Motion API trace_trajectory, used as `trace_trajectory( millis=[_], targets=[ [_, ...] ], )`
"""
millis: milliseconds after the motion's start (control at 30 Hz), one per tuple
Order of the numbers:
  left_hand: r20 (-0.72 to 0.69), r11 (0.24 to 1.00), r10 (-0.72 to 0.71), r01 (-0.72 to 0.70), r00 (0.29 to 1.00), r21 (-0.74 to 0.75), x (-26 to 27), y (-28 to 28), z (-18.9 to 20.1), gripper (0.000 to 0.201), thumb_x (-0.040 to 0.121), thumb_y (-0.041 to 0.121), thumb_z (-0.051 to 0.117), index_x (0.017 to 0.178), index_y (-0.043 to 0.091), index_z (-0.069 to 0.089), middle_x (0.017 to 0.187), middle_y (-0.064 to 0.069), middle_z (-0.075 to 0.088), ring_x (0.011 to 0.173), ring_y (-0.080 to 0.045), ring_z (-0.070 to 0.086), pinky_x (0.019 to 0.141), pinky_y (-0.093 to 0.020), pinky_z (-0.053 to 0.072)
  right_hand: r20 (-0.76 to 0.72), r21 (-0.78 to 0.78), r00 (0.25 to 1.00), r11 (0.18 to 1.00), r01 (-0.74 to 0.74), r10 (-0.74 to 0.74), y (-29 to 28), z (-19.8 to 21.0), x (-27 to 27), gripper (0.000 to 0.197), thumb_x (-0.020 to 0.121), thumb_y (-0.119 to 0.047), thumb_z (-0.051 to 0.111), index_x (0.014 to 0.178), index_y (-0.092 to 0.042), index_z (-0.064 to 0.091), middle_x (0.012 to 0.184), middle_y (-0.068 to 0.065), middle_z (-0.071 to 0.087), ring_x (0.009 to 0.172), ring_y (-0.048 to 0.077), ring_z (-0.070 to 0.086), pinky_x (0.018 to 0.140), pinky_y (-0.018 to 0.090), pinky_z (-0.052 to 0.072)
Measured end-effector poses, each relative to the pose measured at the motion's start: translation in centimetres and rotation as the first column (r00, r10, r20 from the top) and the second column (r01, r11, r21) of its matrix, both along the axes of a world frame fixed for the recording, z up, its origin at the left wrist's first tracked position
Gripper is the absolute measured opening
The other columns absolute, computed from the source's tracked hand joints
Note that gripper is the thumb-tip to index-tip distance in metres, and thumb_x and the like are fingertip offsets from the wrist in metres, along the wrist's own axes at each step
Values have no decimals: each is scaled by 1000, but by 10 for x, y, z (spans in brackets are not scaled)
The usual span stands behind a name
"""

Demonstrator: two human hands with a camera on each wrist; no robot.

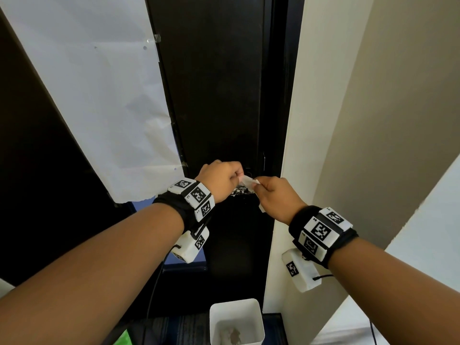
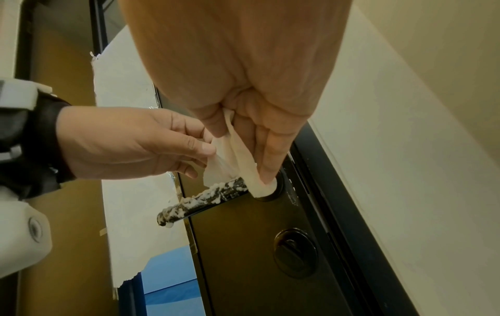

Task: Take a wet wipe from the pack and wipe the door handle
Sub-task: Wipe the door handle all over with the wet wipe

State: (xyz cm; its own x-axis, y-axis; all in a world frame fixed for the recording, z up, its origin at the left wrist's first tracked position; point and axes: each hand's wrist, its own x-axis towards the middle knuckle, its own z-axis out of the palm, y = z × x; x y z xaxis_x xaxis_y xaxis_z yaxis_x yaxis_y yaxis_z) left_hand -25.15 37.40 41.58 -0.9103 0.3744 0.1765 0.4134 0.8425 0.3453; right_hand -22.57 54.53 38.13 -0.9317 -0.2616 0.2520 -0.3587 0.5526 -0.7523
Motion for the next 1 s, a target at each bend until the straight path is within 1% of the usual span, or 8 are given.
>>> trace_trajectory(
  millis=[167, 267, 433, 600, 667, 767, 900, 1000],
  targets=[
    [-6, 1000, -20, 20, 1000, 7, -3, 3, 1, 15, 91, 17, 45, 93, 25, 57, 68, 10, 59, 92, -18, 51, 96, -43, 37, 1, -20, 1000, 999, 26, -26, 1, 2, 1, 31, 99, -14, 44, 70, -8, 54, 54, 0, 47, 46, 14, 45, 47, 23, 38],
    [-11, 999, -32, 32, 999, 8, -6, 8, 4, 15, 91, 17, 43, 92, 24, 57, 69, 9, 59, 91, -18, 49, 95, -41, 37, 10, -49, 999, 998, 35, -35, 3, 1, 0, 33, 100, -16, 43, 68, -10, 50, 56, 2, 48, 50, 18, 48, 51, 29, 40],
    [-24, 999, -27, 27, 999, 28, -16, 16, 4, 12, 93, 21, 44, 87, 25, 55, 56, 9, 51, 63, -5, 45, 90, -40, 41, 35, -99, 998, 994, 53, -49, 3, 1, -6, 37, 99, -13, 41, 63, -18, 47, 54, -3, 45, 45, 10, 44, 47, 20, 38],
    [10, 985, -19, 17, 1000, 172, -22, 16, 5, 10, 93, 20, 48, 91, 19, 58, 62, 8, 52, 54, -7, 44, 64, -29, 40, 34, -135, 997, 988, 79, -75, 3, 2, -17, 31, 99, -12, 40, 73, 1, 52, 57, 1, 46, 48, 12, 42, 49, 21, 36],
    [20, 973, -20, 15, 1000, 231, -23, 16, 6, 9, 93, 19, 49, 92, 18, 58, 60, 8, 49, 50, -9, 43, 54, -26, 38, 26, -148, 995, 984, 96, -93, 4, 3, -22, 31, 99, -12, 40, 72, -1, 51, 57, 0, 46, 49, 11, 42, 47, 18, 35],
    [4, 968, -11, 10, 1000, 250, -26, 15, 9, 9, 93, 19, 51, 92, 16, 60, 69, 4, 58, 59, -17, 53, 59, -32, 46, -19, -135, 995, 986, 98, -101, 5, 6, -29, 31, 99, -12, 40, 71, -10, 53, 60, -1, 49, 53, 10, 46, 48, 14, 36],
    [1, 971, 18, -17, 1000, 238, -29, 12, 8, 9, 89, 15, 57, 88, 15, 66, 86, -5, 67, 81, -22, 64, 76, -35, 55, -100, 3, 995, 1000, 8, -8, 7, 3, -29, 22, 98, -9, 42, 92, -7, 63, 63, -3, 54, 53, 9, 52, 49, 13, 39],
    [36, 980, 10, -17, 999, 199, -28, 10, 6, 10, 87, 12, 58, 87, 15, 68, 82, -6, 69, 78, -19, 64, 68, -25, 51, -100, 57, 994, 998, -25, 31, 7, -4, -24, 23, 98, -12, 44, 83, -5, 60, 58, -1, 51, 50, 16, 50, 49, 22, 40]
  ],
)
